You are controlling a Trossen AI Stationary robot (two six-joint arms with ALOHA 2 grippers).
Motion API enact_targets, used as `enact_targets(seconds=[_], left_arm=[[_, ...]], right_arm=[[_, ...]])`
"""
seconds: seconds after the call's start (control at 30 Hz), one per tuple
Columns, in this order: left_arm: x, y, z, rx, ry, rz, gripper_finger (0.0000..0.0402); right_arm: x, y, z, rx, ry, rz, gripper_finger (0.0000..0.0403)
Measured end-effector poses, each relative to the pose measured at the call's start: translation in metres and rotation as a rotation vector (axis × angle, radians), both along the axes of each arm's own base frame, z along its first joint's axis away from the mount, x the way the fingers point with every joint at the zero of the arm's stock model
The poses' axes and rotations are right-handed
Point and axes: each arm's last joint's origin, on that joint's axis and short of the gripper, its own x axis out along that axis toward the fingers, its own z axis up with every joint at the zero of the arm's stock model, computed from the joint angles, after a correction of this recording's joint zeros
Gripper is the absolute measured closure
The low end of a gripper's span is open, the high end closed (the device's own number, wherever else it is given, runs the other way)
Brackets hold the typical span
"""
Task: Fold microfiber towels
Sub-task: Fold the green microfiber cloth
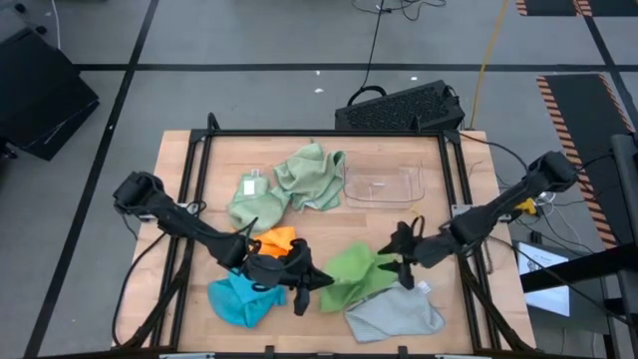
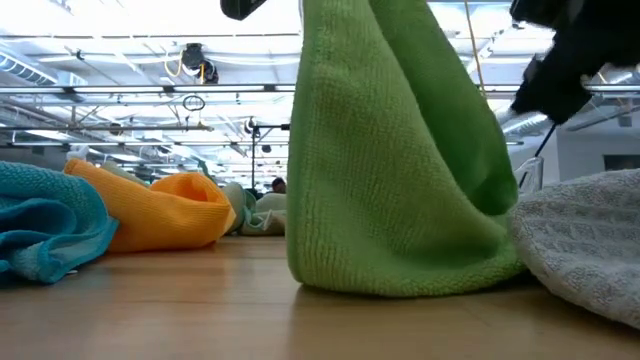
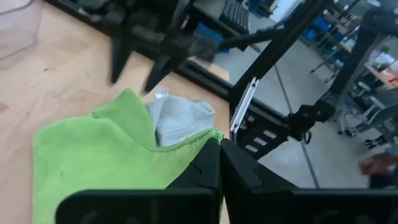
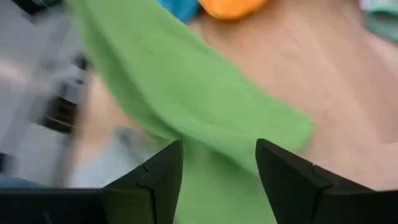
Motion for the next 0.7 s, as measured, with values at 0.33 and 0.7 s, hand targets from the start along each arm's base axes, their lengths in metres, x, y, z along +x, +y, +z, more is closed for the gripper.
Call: enact_targets(seconds=[0.33, 0.7], left_arm=[[0.001, 0.001, -0.001, 0.003, 0.004, 0.004, 0.0398], [0.004, 0.009, -0.001, 0.010, 0.003, 0.023, 0.0395]], right_arm=[[0.020, -0.007, -0.044, -0.260, 0.176, 0.088, 0.0235], [0.036, -0.013, -0.063, -0.291, 0.191, 0.108, 0.0280]])
